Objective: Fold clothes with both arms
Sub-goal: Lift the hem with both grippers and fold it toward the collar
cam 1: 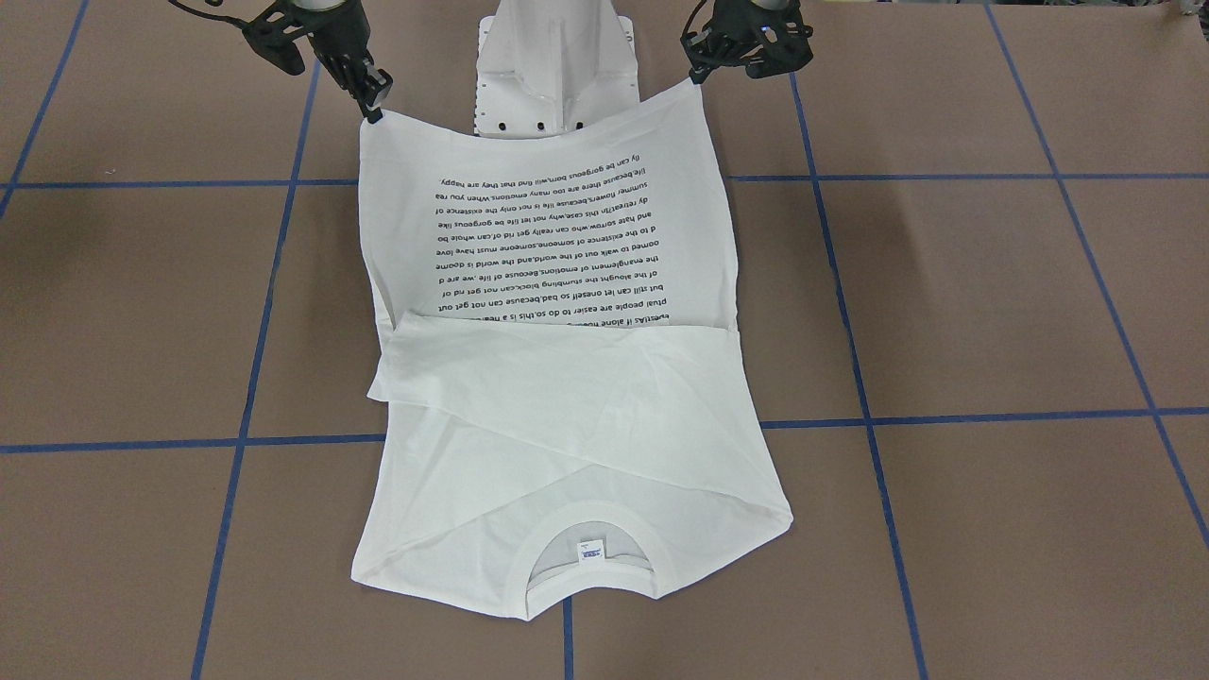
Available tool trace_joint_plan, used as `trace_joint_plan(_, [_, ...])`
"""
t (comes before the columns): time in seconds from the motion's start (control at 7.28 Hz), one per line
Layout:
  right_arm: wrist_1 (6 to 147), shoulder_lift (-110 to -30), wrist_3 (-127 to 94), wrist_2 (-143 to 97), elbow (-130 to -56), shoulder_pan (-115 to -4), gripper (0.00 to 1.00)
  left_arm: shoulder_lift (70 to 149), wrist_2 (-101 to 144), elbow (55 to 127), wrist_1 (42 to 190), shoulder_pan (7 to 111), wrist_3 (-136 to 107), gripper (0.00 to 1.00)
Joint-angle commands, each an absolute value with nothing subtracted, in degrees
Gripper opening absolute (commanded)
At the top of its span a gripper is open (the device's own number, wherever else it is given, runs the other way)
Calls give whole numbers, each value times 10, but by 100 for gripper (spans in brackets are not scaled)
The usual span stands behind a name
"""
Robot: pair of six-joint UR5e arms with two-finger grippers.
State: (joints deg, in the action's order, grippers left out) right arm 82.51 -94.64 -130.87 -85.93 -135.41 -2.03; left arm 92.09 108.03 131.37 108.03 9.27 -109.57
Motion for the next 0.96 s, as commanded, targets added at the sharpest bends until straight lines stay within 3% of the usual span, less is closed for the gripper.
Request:
trace_joint_plan(0.0, [825,-939,-1304,-862,-1381,-65,0,926,1081,1356,1070,150,-1084,0])
trace_joint_plan(0.41, [846,-836,-1192,-980,-1314,-233,0,982,1082,1304,1069,265,-931,0])
trace_joint_plan(0.82, [874,-699,-1088,-1058,-1163,-387,0,1065,1085,1181,1075,386,-840,0])
